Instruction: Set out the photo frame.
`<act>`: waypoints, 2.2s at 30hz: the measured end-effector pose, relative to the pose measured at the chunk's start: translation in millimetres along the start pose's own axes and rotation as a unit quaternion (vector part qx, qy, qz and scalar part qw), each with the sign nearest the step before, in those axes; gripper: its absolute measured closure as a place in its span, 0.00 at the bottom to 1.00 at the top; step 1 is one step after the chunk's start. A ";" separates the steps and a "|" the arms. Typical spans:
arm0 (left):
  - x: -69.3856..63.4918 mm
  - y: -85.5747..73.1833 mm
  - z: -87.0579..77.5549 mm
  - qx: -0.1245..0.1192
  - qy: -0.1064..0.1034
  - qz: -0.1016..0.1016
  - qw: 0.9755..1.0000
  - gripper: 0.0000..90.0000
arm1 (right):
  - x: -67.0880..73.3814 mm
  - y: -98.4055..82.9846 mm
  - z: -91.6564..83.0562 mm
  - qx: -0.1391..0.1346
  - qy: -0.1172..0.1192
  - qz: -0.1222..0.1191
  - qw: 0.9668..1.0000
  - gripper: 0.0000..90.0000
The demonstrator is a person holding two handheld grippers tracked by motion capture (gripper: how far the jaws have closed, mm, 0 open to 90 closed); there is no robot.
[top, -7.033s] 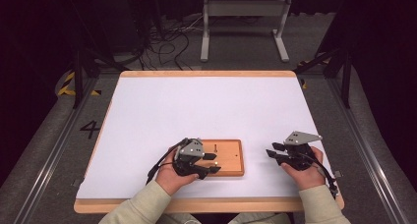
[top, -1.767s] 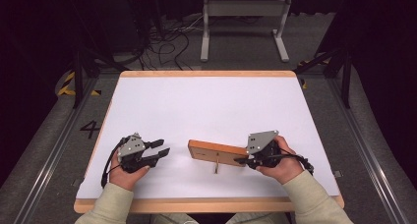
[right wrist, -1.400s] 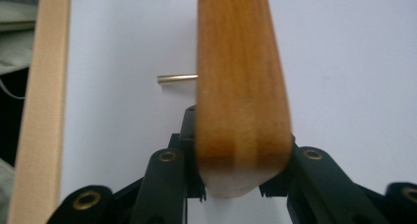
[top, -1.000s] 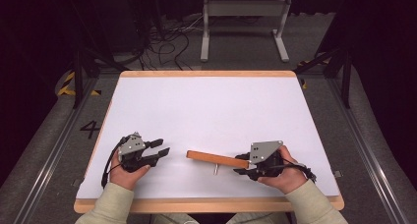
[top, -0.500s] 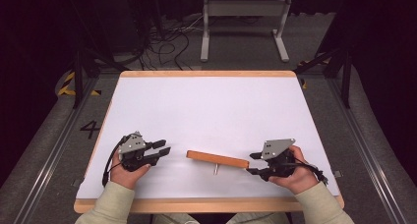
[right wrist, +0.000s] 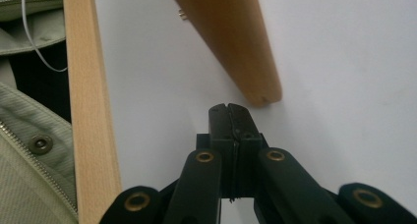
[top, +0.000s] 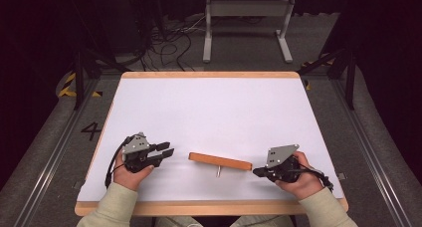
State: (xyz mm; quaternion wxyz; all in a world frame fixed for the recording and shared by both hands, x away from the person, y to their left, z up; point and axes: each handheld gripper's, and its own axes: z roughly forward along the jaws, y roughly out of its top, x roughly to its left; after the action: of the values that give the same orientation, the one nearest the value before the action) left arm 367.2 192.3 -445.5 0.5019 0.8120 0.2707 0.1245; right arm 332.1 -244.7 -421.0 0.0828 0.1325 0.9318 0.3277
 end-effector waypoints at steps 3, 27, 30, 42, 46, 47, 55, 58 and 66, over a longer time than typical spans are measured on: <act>0.5 -0.2 -0.3 0.000 0.000 0.000 1.000 0.74 | 2.3 0.5 5.2 0.004 0.007 -0.001 1.000 1.00; 1.0 -4.0 -2.2 0.003 0.018 -0.005 1.000 0.63 | -5.9 3.1 33.3 -0.029 -0.020 0.074 0.997 1.00; 1.0 -4.7 -2.5 0.004 0.020 -0.005 1.000 0.63 | -10.8 3.6 32.8 -0.034 -0.031 0.087 0.995 1.00; 0.2 -10.0 -7.7 0.002 0.027 -0.010 1.000 0.62 | -40.5 20.0 36.2 -0.022 -0.071 0.137 0.988 1.00; -0.7 -11.2 -8.6 0.007 0.028 -0.009 1.000 0.62 | -50.7 24.9 40.4 -0.024 -0.073 0.153 0.985 1.00; -0.8 -11.7 -8.6 0.007 0.027 -0.009 1.000 0.62 | -52.9 26.2 41.6 -0.024 -0.073 0.155 0.985 1.00; -2.0 -12.2 -8.1 0.010 0.028 -0.009 1.000 0.60 | -69.3 36.3 51.3 -0.028 -0.067 0.173 0.982 1.00; -1.3 -11.9 -7.5 0.011 0.028 -0.006 1.000 0.59 | -75.2 39.7 55.1 -0.030 -0.063 0.182 0.981 1.00; -1.1 -10.6 -3.4 0.013 0.025 -0.006 1.000 0.57 | -86.8 52.4 65.7 -0.029 -0.057 0.184 0.981 1.00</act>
State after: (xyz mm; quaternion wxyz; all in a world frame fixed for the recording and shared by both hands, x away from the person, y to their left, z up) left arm 361.4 197.9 -453.2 0.4853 0.8133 0.2897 0.1384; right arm 440.6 -192.9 -432.7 0.0781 0.3176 0.8754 0.3559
